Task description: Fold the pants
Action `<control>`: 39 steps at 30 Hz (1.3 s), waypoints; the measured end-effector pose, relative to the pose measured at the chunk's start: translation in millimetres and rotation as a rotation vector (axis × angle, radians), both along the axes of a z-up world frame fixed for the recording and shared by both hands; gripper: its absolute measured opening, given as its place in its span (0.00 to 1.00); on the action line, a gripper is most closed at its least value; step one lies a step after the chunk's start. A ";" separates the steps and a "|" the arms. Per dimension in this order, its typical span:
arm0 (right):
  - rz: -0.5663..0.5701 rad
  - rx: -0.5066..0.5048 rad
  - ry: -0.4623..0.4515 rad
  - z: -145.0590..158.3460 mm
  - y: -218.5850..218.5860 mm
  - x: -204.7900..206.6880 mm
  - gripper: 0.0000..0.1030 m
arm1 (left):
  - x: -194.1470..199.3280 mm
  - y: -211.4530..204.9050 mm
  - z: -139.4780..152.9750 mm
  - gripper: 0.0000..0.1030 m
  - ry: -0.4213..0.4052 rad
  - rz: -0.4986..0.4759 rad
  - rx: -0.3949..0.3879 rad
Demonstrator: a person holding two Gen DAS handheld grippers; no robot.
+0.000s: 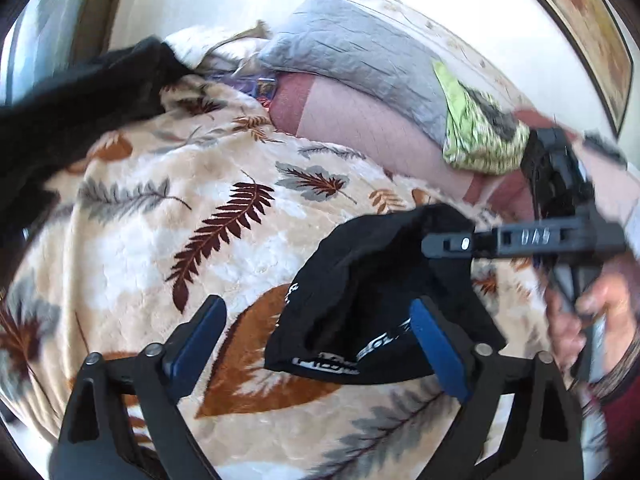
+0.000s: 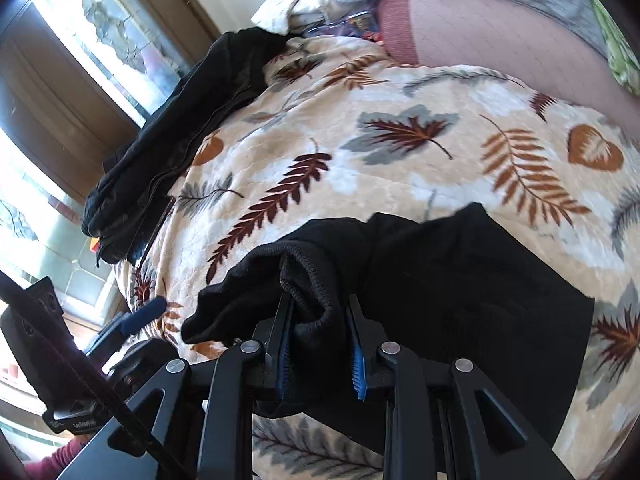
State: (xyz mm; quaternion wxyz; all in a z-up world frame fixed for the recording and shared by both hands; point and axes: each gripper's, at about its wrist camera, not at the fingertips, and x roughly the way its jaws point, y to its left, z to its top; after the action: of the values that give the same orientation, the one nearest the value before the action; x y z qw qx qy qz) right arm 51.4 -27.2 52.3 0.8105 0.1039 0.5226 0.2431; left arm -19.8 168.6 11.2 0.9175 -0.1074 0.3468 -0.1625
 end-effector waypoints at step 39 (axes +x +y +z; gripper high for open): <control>-0.459 0.175 -0.071 -57.6 -212.4 -44.3 0.43 | 54.3 -249.2 -19.1 0.37 0.257 -0.410 0.011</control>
State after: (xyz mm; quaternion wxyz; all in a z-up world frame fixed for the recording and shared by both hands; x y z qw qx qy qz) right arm 7.1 -239.6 -5.3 0.8504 0.2810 0.4334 0.1005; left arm 34.5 -80.5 -7.9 0.8141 -0.0498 0.4762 -0.3286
